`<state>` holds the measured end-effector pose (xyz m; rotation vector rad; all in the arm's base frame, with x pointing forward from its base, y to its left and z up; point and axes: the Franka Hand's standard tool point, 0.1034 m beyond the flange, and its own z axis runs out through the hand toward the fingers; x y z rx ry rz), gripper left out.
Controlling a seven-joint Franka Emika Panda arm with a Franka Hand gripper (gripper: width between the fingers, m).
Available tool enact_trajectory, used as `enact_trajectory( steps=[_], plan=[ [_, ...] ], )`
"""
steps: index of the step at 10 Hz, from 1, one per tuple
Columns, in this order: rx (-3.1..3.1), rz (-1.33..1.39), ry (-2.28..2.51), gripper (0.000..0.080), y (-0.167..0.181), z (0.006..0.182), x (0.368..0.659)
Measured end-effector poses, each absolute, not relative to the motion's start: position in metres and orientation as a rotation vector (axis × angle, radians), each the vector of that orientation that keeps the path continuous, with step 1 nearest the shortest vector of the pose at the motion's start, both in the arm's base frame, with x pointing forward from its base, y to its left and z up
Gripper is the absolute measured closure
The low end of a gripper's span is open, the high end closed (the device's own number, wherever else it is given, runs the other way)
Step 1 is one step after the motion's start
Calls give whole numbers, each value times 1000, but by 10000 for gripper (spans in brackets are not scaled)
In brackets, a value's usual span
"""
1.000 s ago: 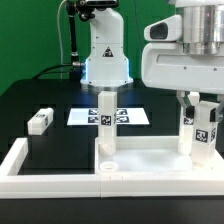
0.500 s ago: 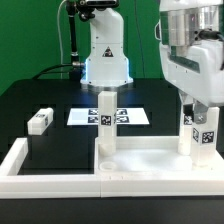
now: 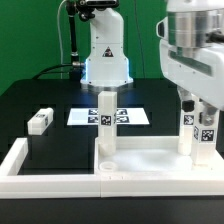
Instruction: Assemble desk
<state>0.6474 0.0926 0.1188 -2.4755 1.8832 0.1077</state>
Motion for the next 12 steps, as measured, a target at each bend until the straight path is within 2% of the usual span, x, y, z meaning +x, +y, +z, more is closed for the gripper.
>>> enact_trajectory(
  steps=[1,2,3,5,9,11,12],
  plan=[
    [-2587,87,1720,279,102,120,652],
    [-2708,90,1509,171,107,121,650],
    [-2752,87,1426,154,105,120,651],
    [-2853,81,1200,151,103,120,651],
    [-3115,-29,234,150,108,121,657],
    [-3117,-52,185,150,107,120,658],
    [-3116,-52,211,239,107,120,658]
  ],
)
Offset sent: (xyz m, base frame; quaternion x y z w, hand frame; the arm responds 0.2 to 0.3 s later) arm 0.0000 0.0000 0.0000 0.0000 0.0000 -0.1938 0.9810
